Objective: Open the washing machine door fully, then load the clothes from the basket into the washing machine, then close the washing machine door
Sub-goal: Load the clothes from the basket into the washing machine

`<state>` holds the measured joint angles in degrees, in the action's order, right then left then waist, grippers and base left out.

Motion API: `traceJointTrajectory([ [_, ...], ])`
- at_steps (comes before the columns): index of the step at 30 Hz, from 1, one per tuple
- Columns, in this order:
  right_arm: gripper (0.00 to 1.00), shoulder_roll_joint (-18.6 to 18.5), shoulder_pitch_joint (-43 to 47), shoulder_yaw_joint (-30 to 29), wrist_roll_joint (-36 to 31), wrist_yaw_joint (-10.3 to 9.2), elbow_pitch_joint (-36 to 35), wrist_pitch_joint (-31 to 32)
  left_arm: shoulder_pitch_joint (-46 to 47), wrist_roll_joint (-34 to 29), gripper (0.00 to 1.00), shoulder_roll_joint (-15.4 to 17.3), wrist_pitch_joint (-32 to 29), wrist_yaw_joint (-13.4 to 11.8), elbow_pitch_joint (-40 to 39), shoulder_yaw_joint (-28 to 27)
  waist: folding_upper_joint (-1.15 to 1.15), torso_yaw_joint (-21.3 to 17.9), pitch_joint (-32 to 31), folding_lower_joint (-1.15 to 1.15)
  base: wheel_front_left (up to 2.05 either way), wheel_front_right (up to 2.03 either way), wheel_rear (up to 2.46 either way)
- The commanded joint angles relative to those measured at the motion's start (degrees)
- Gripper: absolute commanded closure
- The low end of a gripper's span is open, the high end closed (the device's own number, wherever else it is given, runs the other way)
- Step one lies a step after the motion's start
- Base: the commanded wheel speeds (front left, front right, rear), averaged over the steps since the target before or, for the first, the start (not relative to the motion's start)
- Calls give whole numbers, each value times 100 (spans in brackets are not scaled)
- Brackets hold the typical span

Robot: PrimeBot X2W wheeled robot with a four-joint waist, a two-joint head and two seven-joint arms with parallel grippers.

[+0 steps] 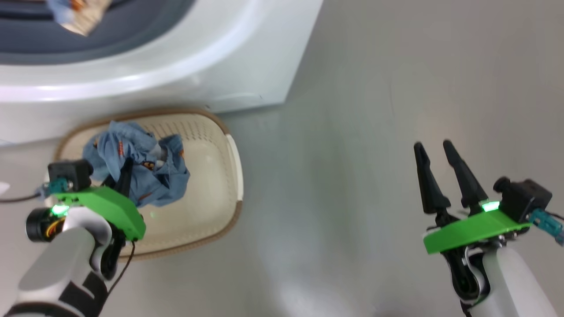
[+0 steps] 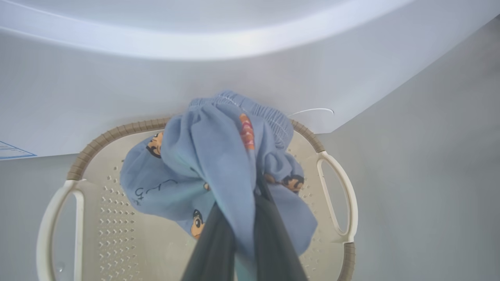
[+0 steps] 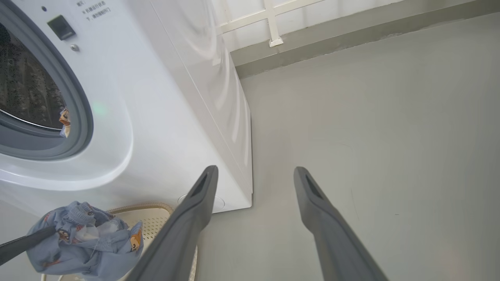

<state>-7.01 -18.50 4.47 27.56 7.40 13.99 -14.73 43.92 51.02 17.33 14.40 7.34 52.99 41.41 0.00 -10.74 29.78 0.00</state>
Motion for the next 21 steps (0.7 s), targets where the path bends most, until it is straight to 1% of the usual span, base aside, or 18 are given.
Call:
traceJointTrajectory([
  [1,0,-80,246,103,-71,9,-71,-27,-224,-294,100,178,59,14,-227,-445,0,390,-640,0,0,0,0],
  [4,0,-156,366,109,-76,9,-31,-27,-530,-777,100,126,59,14,-491,-1014,0,491,-867,0,0,0,0],
  [12,0,-304,674,20,-83,9,-15,-27,-1428,-1958,100,-163,60,14,-1457,-2472,0,673,-1403,0,0,0,0],
  [16,0,-356,848,0,-86,9,-19,-27,-1926,-2483,100,-366,60,14,-2020,-3050,0,711,-1685,0,0,0,0],
  [21,0,-390,1088,-66,-84,9,-48,-27,-2565,-3099,100,-547,60,14,-2806,-3526,0,751,-1981,0,0,0,0],
])
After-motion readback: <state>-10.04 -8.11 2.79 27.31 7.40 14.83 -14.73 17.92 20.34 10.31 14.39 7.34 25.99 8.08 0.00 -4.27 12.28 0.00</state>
